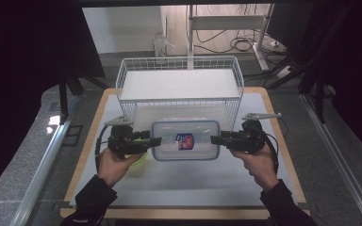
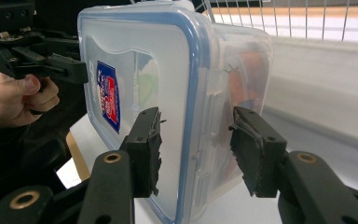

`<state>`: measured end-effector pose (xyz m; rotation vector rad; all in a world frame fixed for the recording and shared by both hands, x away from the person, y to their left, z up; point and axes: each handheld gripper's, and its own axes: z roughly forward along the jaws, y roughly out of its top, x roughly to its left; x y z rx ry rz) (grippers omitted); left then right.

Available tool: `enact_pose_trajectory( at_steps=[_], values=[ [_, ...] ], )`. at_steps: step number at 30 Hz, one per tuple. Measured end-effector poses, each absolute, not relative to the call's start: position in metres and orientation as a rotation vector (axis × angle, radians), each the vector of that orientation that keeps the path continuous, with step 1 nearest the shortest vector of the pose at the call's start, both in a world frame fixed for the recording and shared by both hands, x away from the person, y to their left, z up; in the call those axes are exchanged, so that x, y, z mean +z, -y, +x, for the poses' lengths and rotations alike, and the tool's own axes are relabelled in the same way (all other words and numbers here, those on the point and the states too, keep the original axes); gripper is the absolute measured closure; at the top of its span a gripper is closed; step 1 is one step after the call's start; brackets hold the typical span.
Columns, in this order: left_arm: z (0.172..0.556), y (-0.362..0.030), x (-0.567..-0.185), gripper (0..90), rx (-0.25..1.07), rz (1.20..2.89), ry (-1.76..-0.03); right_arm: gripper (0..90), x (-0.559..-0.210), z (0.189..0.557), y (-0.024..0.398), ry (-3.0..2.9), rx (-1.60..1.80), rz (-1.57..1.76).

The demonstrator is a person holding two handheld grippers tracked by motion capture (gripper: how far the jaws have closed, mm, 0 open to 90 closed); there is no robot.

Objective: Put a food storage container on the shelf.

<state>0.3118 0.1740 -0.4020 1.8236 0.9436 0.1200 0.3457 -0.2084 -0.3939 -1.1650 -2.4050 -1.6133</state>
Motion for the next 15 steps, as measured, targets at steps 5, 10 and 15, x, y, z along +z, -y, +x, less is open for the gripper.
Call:
enact_pose_trajectory(
  at_steps=[5,10,15],
  values=[
    [0.32,-0.178,-0.388,48.7,0.134,1.816,-0.947,53.6,-0.384,0.356,0.204,2.397,-1.632,-1.157],
    [0.331,-0.184,-0.375,48.7,0.144,1.813,-0.938,53.5,-0.366,0.37,0.198,2.4,-1.651,-1.148],
    [0.346,-0.193,-0.359,48.7,0.152,1.805,-0.923,53.5,-0.349,0.382,0.19,2.423,-1.657,-1.138]
  ],
)
